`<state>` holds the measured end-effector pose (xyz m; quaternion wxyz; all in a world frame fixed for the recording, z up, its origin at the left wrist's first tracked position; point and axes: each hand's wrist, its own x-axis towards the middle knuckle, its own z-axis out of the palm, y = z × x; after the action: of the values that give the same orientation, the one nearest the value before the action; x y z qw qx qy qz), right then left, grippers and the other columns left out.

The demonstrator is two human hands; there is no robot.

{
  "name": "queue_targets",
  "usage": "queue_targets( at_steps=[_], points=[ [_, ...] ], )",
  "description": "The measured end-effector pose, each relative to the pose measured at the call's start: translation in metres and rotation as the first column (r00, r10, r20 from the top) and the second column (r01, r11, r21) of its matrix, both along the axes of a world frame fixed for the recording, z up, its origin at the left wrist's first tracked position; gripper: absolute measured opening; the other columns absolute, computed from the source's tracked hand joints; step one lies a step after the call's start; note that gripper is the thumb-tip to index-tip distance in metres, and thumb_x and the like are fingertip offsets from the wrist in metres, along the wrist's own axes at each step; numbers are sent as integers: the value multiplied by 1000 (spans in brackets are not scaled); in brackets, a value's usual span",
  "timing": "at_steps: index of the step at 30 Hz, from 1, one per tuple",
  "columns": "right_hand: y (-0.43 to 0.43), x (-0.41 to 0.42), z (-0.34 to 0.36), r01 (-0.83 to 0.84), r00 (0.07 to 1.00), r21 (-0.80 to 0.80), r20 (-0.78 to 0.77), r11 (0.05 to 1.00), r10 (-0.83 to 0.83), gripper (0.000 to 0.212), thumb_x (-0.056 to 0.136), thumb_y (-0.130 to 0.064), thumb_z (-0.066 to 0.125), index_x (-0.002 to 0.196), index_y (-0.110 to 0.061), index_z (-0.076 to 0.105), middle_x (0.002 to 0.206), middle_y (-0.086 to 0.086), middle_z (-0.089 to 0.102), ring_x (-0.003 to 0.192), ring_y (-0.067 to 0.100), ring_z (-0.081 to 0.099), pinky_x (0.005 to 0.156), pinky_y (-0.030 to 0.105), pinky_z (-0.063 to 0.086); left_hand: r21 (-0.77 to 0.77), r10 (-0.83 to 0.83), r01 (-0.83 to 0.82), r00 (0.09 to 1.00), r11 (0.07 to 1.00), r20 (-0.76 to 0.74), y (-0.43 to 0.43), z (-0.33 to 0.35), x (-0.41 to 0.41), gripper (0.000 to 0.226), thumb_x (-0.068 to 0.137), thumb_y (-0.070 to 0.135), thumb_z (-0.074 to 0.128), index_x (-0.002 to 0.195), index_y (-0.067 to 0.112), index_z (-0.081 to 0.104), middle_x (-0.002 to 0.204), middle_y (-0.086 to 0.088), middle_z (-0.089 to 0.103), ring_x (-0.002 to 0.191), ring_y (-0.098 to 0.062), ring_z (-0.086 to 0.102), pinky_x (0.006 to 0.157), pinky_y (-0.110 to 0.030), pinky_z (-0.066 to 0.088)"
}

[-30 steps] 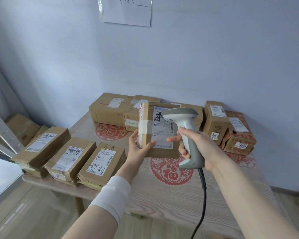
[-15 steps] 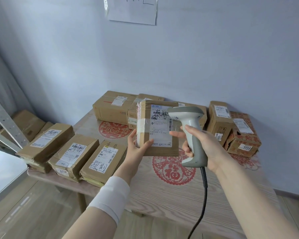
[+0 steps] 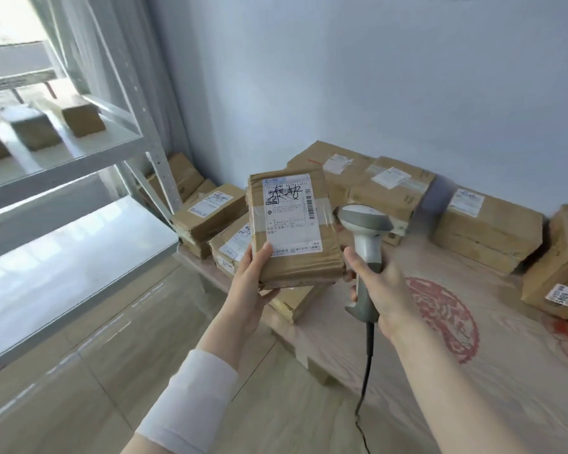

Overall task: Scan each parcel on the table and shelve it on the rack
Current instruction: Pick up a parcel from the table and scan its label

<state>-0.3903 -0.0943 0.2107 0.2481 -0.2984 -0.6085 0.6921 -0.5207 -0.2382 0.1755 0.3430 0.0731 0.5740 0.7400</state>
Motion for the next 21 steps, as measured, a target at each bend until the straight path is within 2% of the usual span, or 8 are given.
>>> queue_targets(
  at_steps=[2, 5, 8, 10, 12, 13, 17, 21],
  points=[
    [-24, -31, -1, -58, 998, 16, 2, 998, 58, 60, 49, -57, 76, 93, -20, 59, 57, -9, 63, 43, 5, 54, 43, 24, 45, -9, 26, -26, 1000, 1000, -7, -34, 3, -16, 60, 83, 52, 57, 137, 30, 42, 133, 1, 55, 114, -17, 57, 92, -36, 49],
    [-67, -81, -5, -111, 994, 46, 15, 993, 111, 37, 66, -38, 80, 92, -19, 62, 65, -7, 64, 47, 1, 58, 44, 21, 44, -34, 108, -110, 993, 993, -48, -87, 7, -43, 67, 85, 53, 52, 144, 29, 31, 139, 4, 49, 114, -12, 58, 80, -26, 51],
    [-118, -131, -6, -196, 981, 57, 19, 979, 195, 31, 75, -29, 76, 99, -16, 62, 71, -2, 66, 57, 10, 63, 51, 25, 48, -71, 196, -207, 972, 976, -131, -139, 12, -76, 53, 91, 53, 43, 140, 37, 33, 141, 12, 44, 118, -6, 50, 95, -29, 41],
    [-154, -164, -5, -238, 971, 53, 6, 970, 238, 26, 77, -26, 75, 96, -18, 60, 62, -8, 68, 52, 9, 62, 46, 20, 48, -93, 240, -258, 957, 962, -165, -174, 13, -100, 62, 90, 57, 39, 145, 40, 17, 140, 21, 33, 123, -3, 38, 101, -31, 29],
    [-189, -195, -4, -268, 963, 47, -16, 962, 269, 20, 77, -22, 74, 90, -19, 58, 51, -11, 64, 40, 5, 56, 38, 17, 44, -113, 274, -295, 947, 949, -169, -211, 10, -124, 76, 89, 61, 38, 148, 37, -4, 133, 23, 23, 122, -1, 25, 100, -29, 21],
    [-206, -209, -3, -284, 958, 50, -26, 958, 285, 20, 77, -21, 73, 88, -19, 58, 48, -10, 62, 38, 5, 54, 37, 17, 43, -109, 289, -311, 941, 944, -177, -229, 10, -134, 78, 89, 61, 37, 148, 37, -8, 131, 23, 22, 120, 0, 23, 98, -27, 19],
    [-268, -262, -2, -354, 935, 60, -14, 934, 355, 16, 79, -22, 73, 86, -21, 58, 48, -7, 58, 38, 8, 50, 37, 20, 44, -81, 356, -373, 918, 924, -173, -292, 11, -168, 78, 92, 58, 35, 147, 33, -13, 131, 24, 20, 118, 5, 19, 97, -22, 16],
    [-319, -316, 0, -434, 899, 86, -18, 897, 437, 17, 79, -23, 73, 87, -19, 59, 52, -2, 58, 42, 13, 50, 39, 23, 42, -69, 443, -460, 879, 885, -174, -346, 14, -208, 77, 94, 50, 37, 149, 25, -11, 150, 13, 17, 124, 1, 22, 100, -19, 16]
  ],
)
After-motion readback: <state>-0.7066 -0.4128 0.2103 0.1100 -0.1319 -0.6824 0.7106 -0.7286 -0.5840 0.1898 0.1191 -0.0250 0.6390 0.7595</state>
